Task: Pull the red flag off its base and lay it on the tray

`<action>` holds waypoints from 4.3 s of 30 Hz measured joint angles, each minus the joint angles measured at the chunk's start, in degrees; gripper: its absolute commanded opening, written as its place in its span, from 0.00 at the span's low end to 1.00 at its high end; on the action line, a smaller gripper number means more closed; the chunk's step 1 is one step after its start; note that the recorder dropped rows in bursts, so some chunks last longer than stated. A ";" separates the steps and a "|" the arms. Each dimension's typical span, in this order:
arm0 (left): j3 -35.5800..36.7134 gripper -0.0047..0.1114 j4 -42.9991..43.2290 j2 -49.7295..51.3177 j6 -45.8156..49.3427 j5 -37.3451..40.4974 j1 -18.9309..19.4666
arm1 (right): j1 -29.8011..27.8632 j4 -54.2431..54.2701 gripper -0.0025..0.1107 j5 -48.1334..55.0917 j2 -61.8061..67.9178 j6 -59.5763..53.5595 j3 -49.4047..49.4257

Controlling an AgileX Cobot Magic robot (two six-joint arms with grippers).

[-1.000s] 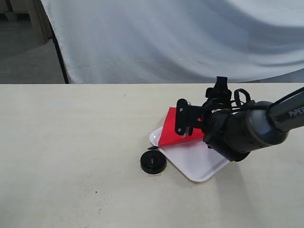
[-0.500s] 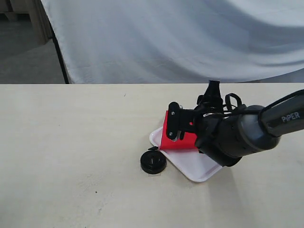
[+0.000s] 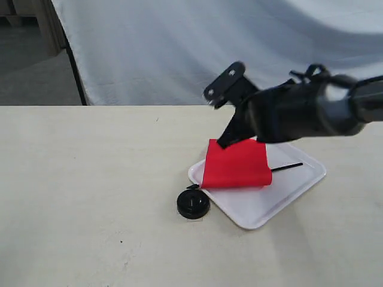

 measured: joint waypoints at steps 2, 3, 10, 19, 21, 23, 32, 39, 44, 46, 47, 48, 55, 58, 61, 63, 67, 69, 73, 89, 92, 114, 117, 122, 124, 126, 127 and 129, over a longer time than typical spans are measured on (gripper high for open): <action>0.00 0.04 0.00 0.00 0.00 0.00 0.00 | -1.61 1.97 0.02 1.02 -2.60 2.41 -0.73; 0.00 0.04 0.00 0.00 0.00 0.00 0.00 | -2.86 2.98 0.02 1.03 -4.99 3.59 -0.89; 0.00 0.04 0.00 0.00 0.00 0.00 0.00 | -6.43 4.52 0.02 25.98 -6.65 19.82 0.39; 0.00 0.04 0.00 0.00 0.00 0.00 0.00 | -8.34 -70.31 0.02 53.40 -1.32 94.84 -6.58; 0.00 0.04 0.00 0.00 0.00 0.00 0.00 | -10.31 -81.72 0.02 58.75 -1.32 106.44 -8.01; 0.00 0.04 0.00 0.00 0.00 0.00 0.00 | -13.22 -87.61 0.02 63.27 -1.90 113.63 -8.59; 0.00 0.04 0.00 0.00 0.00 0.00 0.00 | -29.67 -94.56 0.02 69.43 -13.96 124.58 -0.69; 0.00 0.04 0.00 0.00 0.00 0.00 0.00 | -34.40 -111.64 0.02 65.45 -32.04 141.00 14.88; 0.00 0.04 0.00 0.00 0.00 0.00 0.00 | -34.50 -120.68 0.02 64.55 -47.38 148.78 24.10; 0.00 0.04 0.00 0.00 0.00 0.00 0.00 | -34.50 -122.29 0.02 63.19 -55.03 149.98 27.66; 0.00 0.04 0.00 0.00 0.00 0.00 0.00 | -34.50 -122.71 0.02 62.21 -58.26 150.24 29.09; 0.00 0.04 0.00 0.00 0.00 0.00 0.00 | -34.50 -122.84 0.02 60.64 -63.11 150.35 31.26; 0.00 0.04 0.00 0.00 0.00 0.00 0.00 | -34.50 -122.96 0.02 53.29 -87.93 153.42 42.96; 0.00 0.04 0.00 0.00 0.00 0.00 0.00 | -34.54 -122.96 0.02 49.31 -96.67 155.21 46.84; 0.00 0.04 0.00 0.00 0.00 0.00 0.00 | -34.54 -122.96 0.02 45.71 -103.96 155.90 48.30; 0.00 0.04 0.00 0.00 0.00 0.00 0.00 | -34.54 -122.96 0.02 44.25 -107.25 156.28 48.42; 0.00 0.04 0.00 0.00 0.00 0.00 0.00 | -32.42 -122.96 0.02 42.70 -108.65 157.46 48.52; 0.00 0.04 0.00 0.00 0.00 0.00 0.00 | -30.97 -122.96 0.02 42.58 -108.65 157.61 48.52; 0.00 0.04 0.00 0.00 0.00 0.00 0.00 | -28.72 -122.05 0.02 42.58 -108.65 157.97 48.65; 0.00 0.04 0.00 0.00 0.00 0.00 0.00 | -27.72 -120.37 0.02 29.03 -108.65 159.07 63.82; 0.00 0.04 0.00 0.00 0.00 0.00 0.00 | -27.72 -120.79 0.02 26.71 -108.65 159.07 67.16; 0.00 0.04 0.00 0.00 0.00 0.00 0.00 | -27.72 -87.36 0.02 35.46 -108.65 112.80 67.73; 0.00 0.04 0.00 0.00 0.00 0.00 0.00 | -27.72 -86.69 0.02 36.26 -108.65 112.14 67.73; 0.00 0.04 0.00 0.00 0.00 0.00 0.00 | -27.72 -85.07 0.02 39.94 -108.65 111.80 67.73; 0.00 0.04 0.00 0.00 0.00 0.00 0.00 | -27.72 -84.94 0.02 43.52 -108.65 111.69 67.73; 0.00 0.04 0.00 0.00 0.00 0.00 0.00 | -27.72 -84.82 0.02 45.35 -108.65 111.69 67.73; 0.00 0.04 0.00 0.00 0.00 0.00 0.00 | -27.72 -84.82 0.02 45.58 -108.65 111.57 67.73; 0.00 0.04 0.00 0.00 0.00 0.00 0.00 | -27.72 -84.82 0.02 45.81 -108.65 111.57 67.73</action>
